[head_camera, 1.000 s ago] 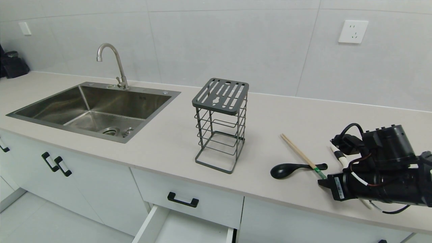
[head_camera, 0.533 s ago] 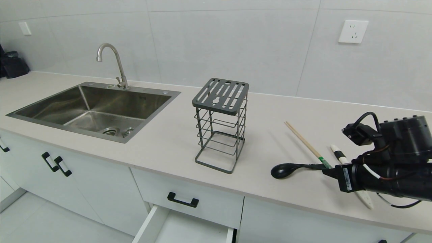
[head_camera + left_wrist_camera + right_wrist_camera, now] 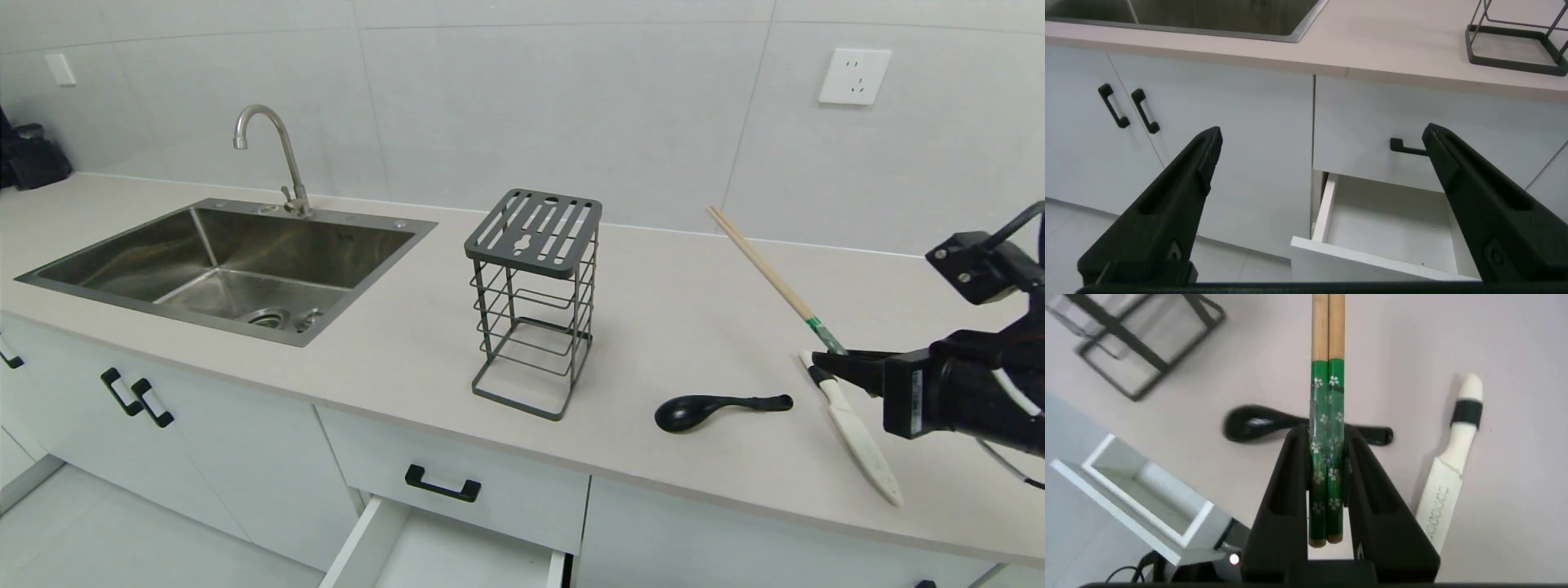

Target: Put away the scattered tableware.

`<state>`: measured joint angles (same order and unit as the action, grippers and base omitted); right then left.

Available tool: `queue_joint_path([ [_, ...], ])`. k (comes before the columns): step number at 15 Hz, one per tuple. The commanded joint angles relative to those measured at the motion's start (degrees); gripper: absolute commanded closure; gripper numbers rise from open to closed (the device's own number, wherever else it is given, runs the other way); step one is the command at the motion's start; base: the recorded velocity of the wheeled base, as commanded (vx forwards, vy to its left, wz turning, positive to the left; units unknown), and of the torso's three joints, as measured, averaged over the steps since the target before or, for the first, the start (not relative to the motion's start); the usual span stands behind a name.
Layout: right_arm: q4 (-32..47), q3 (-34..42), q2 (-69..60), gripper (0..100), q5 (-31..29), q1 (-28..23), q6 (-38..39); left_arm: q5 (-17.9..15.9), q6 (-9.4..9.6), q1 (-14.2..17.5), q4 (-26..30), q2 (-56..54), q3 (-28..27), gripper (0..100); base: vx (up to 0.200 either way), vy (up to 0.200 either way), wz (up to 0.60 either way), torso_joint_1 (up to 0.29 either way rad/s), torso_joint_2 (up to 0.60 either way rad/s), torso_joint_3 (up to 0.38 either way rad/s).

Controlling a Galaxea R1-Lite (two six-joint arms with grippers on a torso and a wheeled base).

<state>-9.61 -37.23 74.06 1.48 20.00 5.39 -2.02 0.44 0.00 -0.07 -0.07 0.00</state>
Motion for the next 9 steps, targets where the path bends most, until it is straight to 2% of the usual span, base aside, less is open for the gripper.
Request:
queue_joint_path([
  [1,0.03,-1.62,-5.85,100,0.19,6.10,-0.03,0.00,0.00,0.00,-0.10,0.07,0.00,0,0.000,0.000,0.00,0.000,0.00,0.000],
  [4,0.11,-4.17,-8.93,100,2.30,16.03,-0.29,0.00,0.00,0.00,-0.01,0.07,0.00,0,0.000,0.000,0.00,0.000,0.00,0.000],
  [9,1.26,-3.90,-6.73,100,2.04,27.10,-0.29,0.00,0.00,0.00,-0.01,0.07,0.00,0,0.000,0.000,0.00,0.000,0.00,0.000],
])
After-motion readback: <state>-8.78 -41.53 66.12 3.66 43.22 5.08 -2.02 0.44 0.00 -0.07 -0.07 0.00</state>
